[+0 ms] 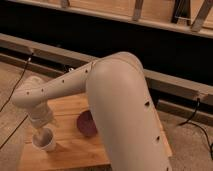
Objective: Pick up the ceramic cup
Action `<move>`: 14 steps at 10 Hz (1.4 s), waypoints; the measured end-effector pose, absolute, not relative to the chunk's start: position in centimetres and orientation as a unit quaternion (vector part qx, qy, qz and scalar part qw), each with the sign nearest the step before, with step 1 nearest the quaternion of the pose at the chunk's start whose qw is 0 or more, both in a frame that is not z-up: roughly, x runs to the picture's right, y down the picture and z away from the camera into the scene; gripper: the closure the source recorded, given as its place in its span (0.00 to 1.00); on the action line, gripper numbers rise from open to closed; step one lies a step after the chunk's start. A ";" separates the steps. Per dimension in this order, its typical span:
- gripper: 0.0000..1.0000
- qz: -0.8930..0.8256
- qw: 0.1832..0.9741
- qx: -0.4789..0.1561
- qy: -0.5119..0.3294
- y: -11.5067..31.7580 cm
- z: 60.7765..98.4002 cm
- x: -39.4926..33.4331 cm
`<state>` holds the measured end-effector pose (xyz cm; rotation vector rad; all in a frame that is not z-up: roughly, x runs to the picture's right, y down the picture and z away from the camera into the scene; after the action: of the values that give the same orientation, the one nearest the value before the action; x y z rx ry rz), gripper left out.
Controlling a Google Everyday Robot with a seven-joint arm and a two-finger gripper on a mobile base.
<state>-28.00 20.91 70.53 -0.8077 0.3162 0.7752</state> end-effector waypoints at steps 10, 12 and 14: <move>0.76 0.354 0.839 -0.382 0.158 21.6 71.3 -26.9; 0.95 0.353 0.839 -0.383 0.160 21.4 70.9 -26.8; 1.00 0.359 0.832 -0.390 0.161 21.1 70.5 -26.8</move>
<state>-26.78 21.15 70.49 -0.8277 0.3412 0.7613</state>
